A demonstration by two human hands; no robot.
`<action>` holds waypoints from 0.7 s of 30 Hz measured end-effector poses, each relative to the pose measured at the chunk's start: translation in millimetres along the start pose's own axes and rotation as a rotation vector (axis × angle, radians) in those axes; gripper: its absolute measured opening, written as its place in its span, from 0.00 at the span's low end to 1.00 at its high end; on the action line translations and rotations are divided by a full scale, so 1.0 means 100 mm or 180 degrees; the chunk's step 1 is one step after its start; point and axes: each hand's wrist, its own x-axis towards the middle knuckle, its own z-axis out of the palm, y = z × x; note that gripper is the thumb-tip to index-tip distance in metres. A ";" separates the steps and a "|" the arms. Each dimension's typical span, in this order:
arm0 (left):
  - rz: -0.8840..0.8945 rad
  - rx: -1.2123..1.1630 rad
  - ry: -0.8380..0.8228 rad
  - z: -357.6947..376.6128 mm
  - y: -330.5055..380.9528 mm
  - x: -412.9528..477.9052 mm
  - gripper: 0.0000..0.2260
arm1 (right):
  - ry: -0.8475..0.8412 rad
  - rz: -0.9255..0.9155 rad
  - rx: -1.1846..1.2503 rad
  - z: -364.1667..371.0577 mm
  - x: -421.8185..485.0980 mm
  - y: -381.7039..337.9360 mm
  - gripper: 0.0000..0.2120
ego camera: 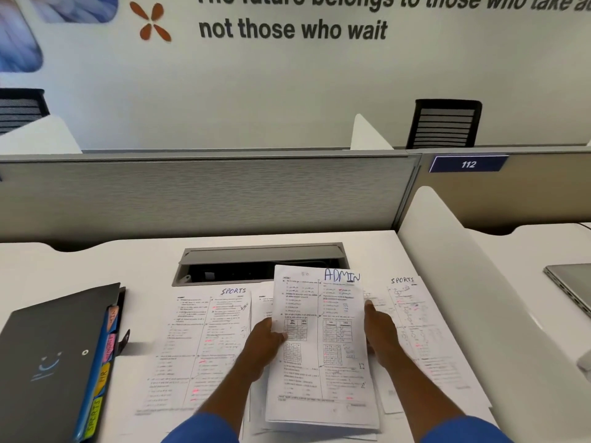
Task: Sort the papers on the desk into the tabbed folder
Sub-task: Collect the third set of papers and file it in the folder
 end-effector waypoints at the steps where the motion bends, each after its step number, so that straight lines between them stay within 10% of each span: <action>1: -0.0007 -0.0032 -0.0004 0.01 0.01 0.00 0.08 | 0.0072 0.0046 0.0080 0.00 0.02 0.00 0.27; 12: -0.0169 -0.0388 -0.0161 0.09 -0.14 0.14 0.10 | -0.0327 0.0890 0.0651 0.02 0.24 0.15 0.06; 21: -0.0222 -0.0501 -0.0138 0.10 -0.13 0.16 0.08 | -0.1314 0.0838 0.1230 -0.18 0.18 0.08 0.14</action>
